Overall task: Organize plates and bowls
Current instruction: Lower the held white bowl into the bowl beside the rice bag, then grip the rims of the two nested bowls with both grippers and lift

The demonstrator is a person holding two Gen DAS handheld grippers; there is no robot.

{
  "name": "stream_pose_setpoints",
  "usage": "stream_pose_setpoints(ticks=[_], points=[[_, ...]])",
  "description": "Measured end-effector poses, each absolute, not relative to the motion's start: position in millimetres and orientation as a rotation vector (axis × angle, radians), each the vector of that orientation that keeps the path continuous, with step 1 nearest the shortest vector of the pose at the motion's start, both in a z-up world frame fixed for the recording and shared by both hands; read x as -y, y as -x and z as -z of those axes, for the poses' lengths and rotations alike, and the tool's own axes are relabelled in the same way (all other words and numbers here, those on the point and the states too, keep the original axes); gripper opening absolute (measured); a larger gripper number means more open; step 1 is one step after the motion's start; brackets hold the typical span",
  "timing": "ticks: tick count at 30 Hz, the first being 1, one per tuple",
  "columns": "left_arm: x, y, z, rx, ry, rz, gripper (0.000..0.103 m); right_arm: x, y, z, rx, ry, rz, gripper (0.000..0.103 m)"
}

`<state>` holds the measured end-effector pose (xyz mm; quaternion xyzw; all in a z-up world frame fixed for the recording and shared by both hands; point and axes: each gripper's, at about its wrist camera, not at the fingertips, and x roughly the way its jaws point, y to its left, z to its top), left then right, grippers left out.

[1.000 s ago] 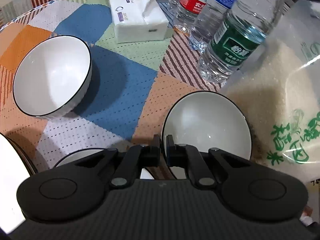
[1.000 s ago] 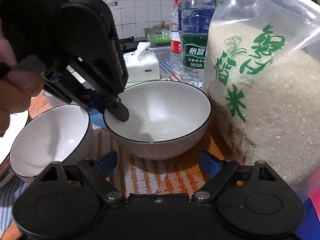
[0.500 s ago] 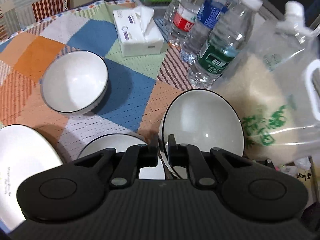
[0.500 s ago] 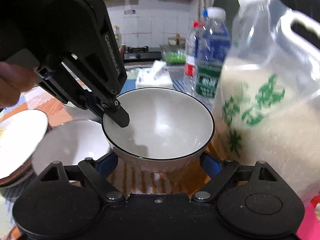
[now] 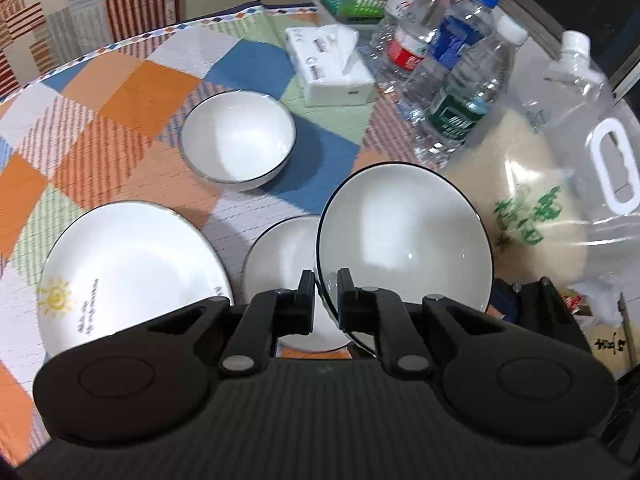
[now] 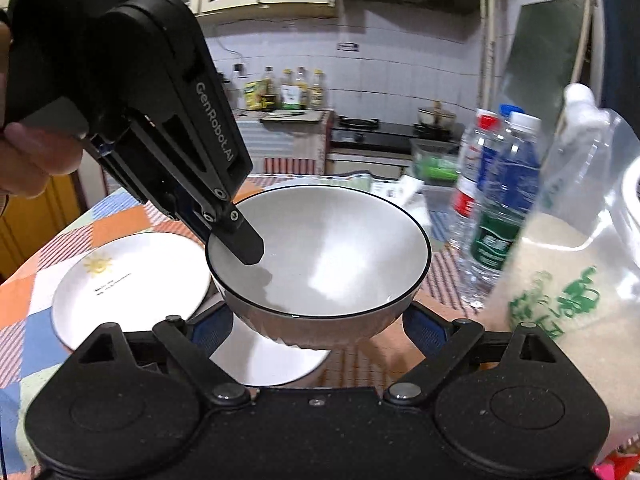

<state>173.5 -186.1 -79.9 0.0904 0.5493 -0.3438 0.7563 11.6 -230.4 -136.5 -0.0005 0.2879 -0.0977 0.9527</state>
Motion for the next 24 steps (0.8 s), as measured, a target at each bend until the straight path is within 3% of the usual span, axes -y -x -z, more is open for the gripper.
stream_pose_setpoints(ticks=[13, 24], points=[[182.1, -186.0, 126.2, -1.295, -0.29, 0.647, 0.009, 227.6, -42.4, 166.2, -0.737, -0.023, 0.097, 0.095], [207.7, -178.7, 141.3, -1.262, -0.503, 0.569, 0.009, 224.8, -53.4, 172.9, -0.814, 0.069, 0.075, 0.094]])
